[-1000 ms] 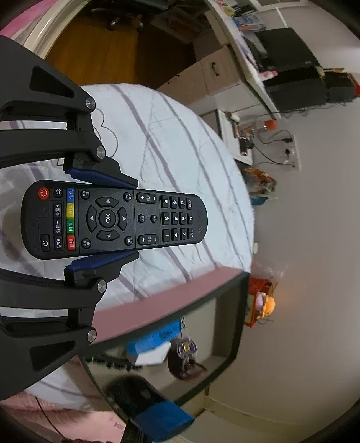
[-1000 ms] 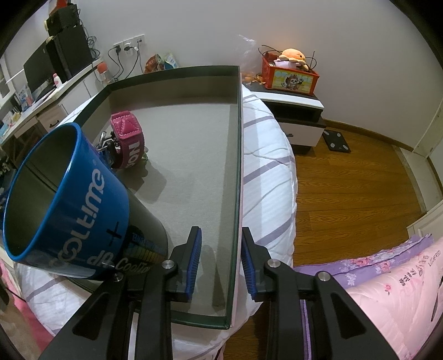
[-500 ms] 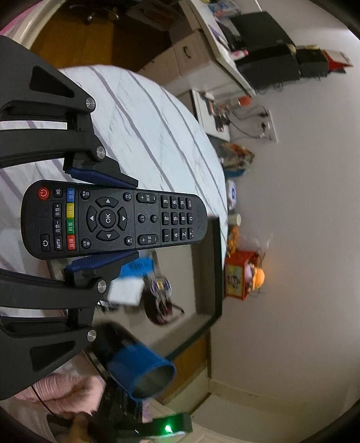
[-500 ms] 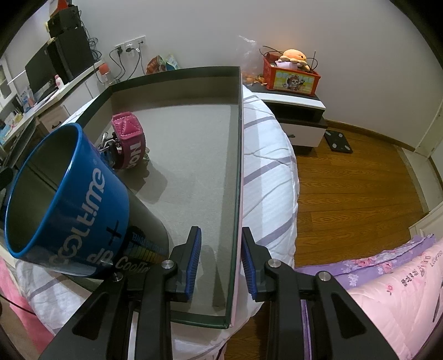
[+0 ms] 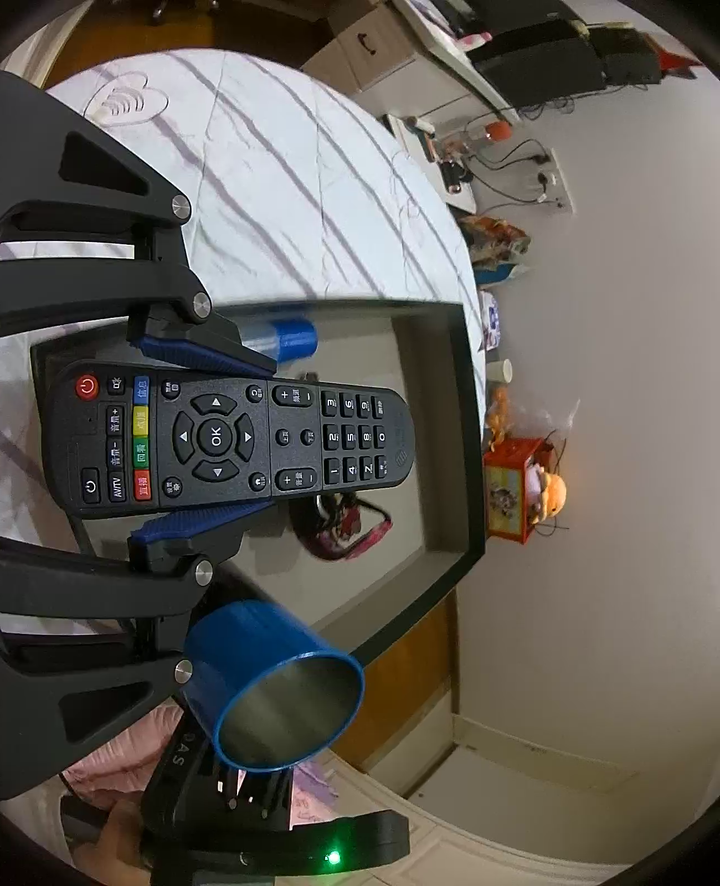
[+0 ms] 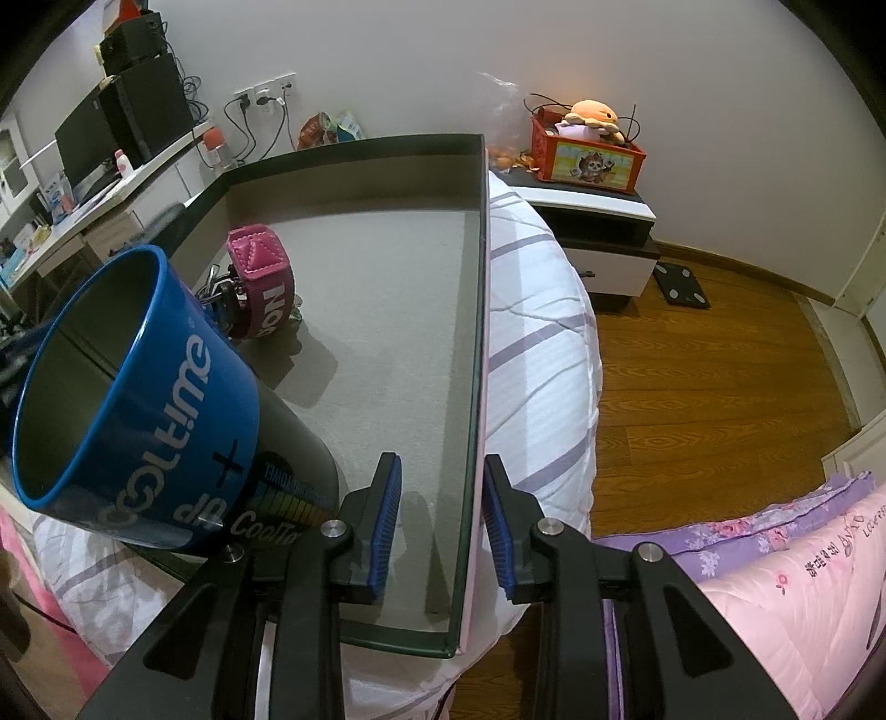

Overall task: Organize rigid objects
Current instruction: 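Carry the remote into the tray and open the left gripper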

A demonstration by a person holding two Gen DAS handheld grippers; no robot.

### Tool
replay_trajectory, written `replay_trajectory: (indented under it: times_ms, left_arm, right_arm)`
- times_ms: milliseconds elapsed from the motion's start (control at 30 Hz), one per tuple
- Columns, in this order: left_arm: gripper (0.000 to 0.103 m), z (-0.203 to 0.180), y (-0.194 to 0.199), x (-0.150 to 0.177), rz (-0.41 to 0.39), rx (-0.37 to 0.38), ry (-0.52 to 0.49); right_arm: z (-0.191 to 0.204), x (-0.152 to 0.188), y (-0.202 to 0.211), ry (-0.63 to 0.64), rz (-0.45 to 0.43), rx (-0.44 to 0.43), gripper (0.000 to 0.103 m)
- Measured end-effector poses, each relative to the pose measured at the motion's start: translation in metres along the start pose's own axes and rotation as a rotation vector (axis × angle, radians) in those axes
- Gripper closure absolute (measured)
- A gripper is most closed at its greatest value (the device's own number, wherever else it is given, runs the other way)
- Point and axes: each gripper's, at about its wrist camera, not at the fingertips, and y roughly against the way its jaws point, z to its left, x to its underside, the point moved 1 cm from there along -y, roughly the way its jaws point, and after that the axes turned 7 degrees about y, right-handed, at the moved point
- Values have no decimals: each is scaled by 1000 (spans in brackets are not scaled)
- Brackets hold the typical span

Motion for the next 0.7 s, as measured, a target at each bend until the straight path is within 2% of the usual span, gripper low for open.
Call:
replay_trajectory:
  times_ms: [133, 200, 300, 400, 500, 600, 700]
  left_arm:
    - [59, -5, 1, 4, 25, 13, -11]
    - [59, -7, 3, 7, 36, 50, -8]
    - [59, -14, 12, 14, 48, 55, -86]
    - [59, -13, 18, 17, 60, 68, -112]
    - [70, -13, 14, 12, 68, 52, -128]
    - [70, -15, 3, 4, 72, 49, -135]
    - [70, -18, -15, 2, 92, 7, -157]
  right_arm:
    - [0, 0, 0, 1, 1, 0, 72]
    - [0, 0, 0, 0, -1, -2, 72]
    - [0, 0, -1, 2, -1, -2, 71]
    - [1, -1, -1, 2, -2, -2, 71]
    - [1, 0, -1, 2, -2, -1, 71]
    - [1, -1, -2, 3, -3, -2, 71]
    - [1, -1, -2, 4, -2, -1, 71]
